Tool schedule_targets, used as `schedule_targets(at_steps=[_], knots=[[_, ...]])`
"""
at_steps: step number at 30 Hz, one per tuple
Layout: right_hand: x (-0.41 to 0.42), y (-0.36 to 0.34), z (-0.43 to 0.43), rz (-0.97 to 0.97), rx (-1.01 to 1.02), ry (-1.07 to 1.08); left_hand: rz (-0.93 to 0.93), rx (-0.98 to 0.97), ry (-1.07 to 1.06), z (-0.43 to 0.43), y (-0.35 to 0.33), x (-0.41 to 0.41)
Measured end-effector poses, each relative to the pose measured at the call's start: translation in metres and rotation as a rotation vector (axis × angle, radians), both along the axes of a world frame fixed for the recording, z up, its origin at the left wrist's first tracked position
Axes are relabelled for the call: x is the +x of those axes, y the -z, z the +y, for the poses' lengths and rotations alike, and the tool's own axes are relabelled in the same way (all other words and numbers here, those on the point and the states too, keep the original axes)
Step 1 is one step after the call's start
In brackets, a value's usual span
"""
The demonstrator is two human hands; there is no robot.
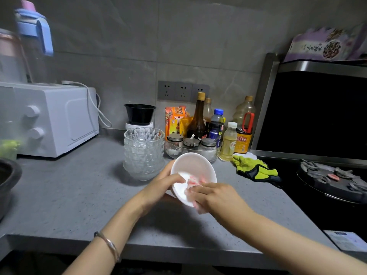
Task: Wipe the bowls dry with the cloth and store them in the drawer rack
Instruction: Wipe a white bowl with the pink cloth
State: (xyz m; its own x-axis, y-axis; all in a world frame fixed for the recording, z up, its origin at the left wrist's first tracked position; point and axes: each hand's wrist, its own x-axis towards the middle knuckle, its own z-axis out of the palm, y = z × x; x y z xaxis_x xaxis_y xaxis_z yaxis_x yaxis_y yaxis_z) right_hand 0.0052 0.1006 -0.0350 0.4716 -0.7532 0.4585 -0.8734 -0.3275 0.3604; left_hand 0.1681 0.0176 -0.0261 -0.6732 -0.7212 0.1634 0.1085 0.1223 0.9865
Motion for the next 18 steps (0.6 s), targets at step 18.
schedule_targets(at_steps=[18], knots=[[-0.009, -0.010, 0.004, 0.073, 0.014, -0.028, 0.133, 0.056, -0.060, 0.005, 0.004, -0.014]])
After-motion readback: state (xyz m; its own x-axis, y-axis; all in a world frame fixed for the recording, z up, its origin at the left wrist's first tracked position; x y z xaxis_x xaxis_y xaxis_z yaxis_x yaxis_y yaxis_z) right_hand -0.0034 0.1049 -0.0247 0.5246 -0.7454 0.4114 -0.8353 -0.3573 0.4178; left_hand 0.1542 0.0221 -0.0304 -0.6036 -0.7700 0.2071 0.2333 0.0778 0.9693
